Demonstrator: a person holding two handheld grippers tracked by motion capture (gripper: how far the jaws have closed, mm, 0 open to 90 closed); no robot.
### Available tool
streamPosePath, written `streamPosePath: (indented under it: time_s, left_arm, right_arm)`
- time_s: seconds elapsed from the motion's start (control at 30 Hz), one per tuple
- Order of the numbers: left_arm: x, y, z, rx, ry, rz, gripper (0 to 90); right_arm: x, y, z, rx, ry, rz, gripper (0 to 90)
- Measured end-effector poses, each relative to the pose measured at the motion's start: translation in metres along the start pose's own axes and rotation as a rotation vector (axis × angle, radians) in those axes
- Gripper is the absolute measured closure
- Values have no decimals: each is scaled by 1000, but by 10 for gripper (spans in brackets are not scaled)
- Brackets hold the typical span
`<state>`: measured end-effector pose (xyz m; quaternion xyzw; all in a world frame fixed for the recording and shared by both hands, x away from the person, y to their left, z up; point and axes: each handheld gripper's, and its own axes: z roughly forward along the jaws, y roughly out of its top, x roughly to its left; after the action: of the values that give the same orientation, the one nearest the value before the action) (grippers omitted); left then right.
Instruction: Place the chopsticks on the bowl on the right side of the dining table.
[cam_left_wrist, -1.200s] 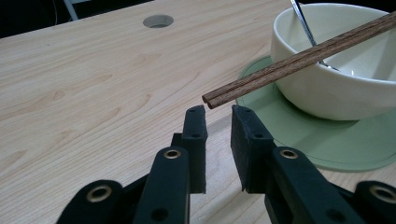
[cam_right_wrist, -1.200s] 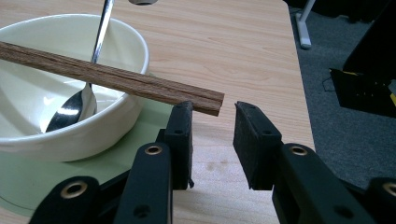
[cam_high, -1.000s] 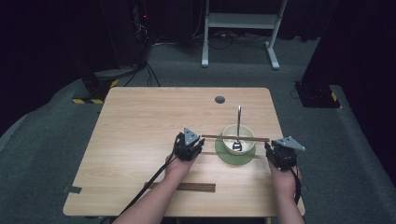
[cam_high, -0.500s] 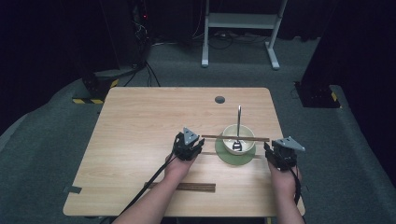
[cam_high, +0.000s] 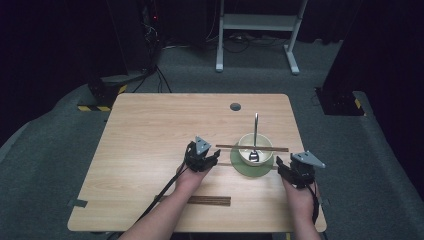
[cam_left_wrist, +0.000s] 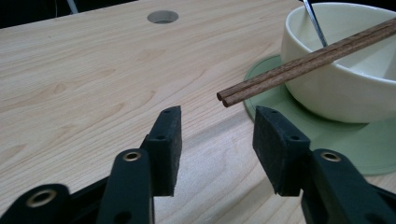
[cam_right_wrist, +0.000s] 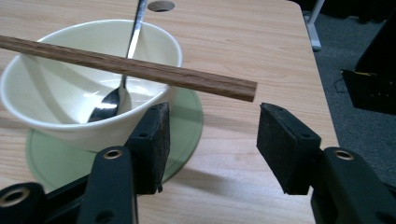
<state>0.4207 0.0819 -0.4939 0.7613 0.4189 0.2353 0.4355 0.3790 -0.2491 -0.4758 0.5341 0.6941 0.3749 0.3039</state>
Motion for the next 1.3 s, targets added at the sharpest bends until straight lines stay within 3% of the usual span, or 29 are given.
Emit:
streamPosePath:
  time_s: [0.13,0.27,0.37,0.43,0.63,0.77,0.87,0.97,1.03,1.13,1.2,1.3]
  left_arm:
    - [6,-5,-8,16,0,3,414]
    - [10,-8,-20,15,-26,-5,325]
    - [17,-14,-27,40,-43,-19,272]
    - [24,-19,-34,57,-32,-25,227]
    - [60,-43,-65,86,10,-51,155]
    - [95,-63,-99,110,54,-87,153]
    - [128,-83,-133,132,106,-89,167]
    - [151,-101,-151,158,143,-105,167]
    - [162,-112,-161,168,161,-119,162]
    - [164,-126,-165,185,184,-87,167]
    - [161,-135,-162,206,179,-50,150]
    - [165,-135,-161,216,144,-86,140]
  right_arm:
    - [12,-3,-3,-5,10,-26,405]
    - [23,-3,-10,-19,48,-11,377]
    - [33,-6,-17,-20,59,-20,347]
    - [42,-10,-23,-15,74,-23,333]
    - [67,-25,-25,39,147,-36,325]
    - [80,-33,-14,96,176,-48,317]
    - [81,-42,-4,130,183,-54,317]
    - [75,-48,6,180,170,-42,319]
    - [72,-48,7,181,158,-43,324]
    - [73,-49,7,189,117,-88,320]
    - [73,-49,8,192,117,-83,306]
    - [74,-48,10,194,120,-83,292]
